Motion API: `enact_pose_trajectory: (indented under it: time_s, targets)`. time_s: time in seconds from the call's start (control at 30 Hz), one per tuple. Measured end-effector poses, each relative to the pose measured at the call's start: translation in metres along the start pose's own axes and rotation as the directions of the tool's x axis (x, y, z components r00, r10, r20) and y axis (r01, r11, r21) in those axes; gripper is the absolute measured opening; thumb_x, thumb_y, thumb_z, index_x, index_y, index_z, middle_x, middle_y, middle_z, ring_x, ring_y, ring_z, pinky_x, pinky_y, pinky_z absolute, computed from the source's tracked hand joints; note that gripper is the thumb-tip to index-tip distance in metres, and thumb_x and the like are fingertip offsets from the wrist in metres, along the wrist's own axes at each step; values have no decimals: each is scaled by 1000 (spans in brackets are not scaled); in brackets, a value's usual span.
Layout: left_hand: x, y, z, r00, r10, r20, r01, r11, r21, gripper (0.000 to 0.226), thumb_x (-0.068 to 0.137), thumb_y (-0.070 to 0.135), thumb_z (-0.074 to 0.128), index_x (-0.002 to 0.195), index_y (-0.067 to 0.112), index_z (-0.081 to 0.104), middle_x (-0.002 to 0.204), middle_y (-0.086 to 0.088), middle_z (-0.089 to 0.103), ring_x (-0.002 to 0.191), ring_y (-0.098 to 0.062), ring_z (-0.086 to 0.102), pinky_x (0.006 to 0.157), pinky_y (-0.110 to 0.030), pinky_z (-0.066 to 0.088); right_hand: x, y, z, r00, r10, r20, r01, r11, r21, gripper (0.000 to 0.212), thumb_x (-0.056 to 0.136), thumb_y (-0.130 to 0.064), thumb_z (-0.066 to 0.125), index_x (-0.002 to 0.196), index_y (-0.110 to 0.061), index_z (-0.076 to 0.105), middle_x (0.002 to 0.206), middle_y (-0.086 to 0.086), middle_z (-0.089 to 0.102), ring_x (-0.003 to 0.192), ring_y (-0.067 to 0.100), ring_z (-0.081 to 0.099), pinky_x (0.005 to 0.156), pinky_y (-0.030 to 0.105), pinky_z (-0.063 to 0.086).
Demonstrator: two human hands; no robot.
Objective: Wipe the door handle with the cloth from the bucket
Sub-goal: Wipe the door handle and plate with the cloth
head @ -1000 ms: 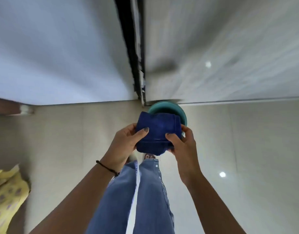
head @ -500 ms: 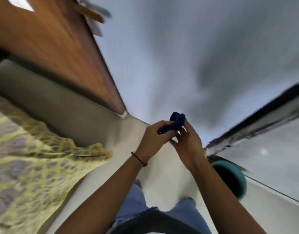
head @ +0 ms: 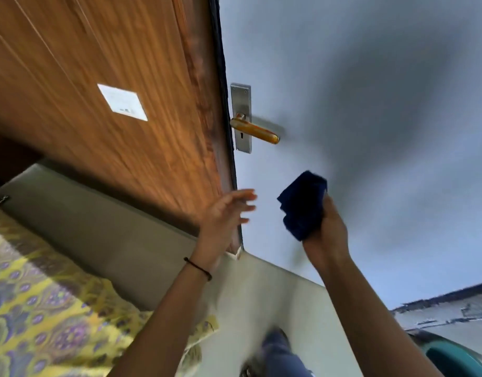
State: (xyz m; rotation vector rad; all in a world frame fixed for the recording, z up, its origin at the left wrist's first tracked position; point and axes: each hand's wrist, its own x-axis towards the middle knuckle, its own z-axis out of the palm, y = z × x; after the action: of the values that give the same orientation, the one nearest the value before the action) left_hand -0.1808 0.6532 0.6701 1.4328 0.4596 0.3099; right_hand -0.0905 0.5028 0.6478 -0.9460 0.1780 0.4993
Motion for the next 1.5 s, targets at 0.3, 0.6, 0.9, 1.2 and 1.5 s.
enact_pose_trajectory:
  time_s: [0.3, 0.6, 0.9, 1.2, 1.5]
  targets:
    - [147, 61, -69, 756, 617, -221, -428, 720, 547, 48, 91, 7, 51, 138, 15, 44, 145, -3, 39, 132, -3, 35, 109, -9, 27, 90, -11, 131, 429, -844, 323, 701, 86, -708, 38, 86, -10, 60, 124, -11, 59, 117, -1, 66, 110, 14, 57, 97, 35, 44]
    - [241, 59, -105, 554, 827, 94, -543, 272, 795, 58, 91, 17, 55, 143, 8, 30, 154, -29, 18, 145, -36, 11, 119, -55, 11, 180, 63, 179, 634, -583, 508, 263, -455, -851, 38, 94, -28, 45, 131, -23, 53, 143, 12, 50, 136, 35, 41, 109, 56, 30]
    - [302, 42, -139, 394, 866, 307, -709, 74, 701, 56, 92, 30, 52, 140, 12, 29, 147, -21, 13, 148, -18, -5, 119, -48, 1, 185, 56, 184, 655, -697, 291, 52, -343, -938, 40, 93, -33, 43, 130, -20, 50, 130, 6, 55, 121, 30, 45, 107, 49, 27]
    - [321, 37, -154, 266, 858, 439, -758, -96, 646, 70, 95, 42, 39, 152, 27, 1, 158, 6, -25, 146, -14, -19, 118, -38, -13, 180, 60, 208, 733, -652, 197, -53, -343, -938, 45, 87, -37, 40, 130, -26, 48, 138, 2, 48, 127, 26, 39, 110, 49, 21]
    - [324, 36, -157, 261, 853, 452, -770, -99, 630, 70, 95, 45, 38, 152, 26, 2, 158, 5, -24, 146, -15, -19, 118, -39, -14, 174, 48, 200, 760, -649, -12, -77, -72, -994, 51, 84, -43, 40, 132, -25, 47, 134, 1, 49, 132, 26, 35, 116, 54, 2]
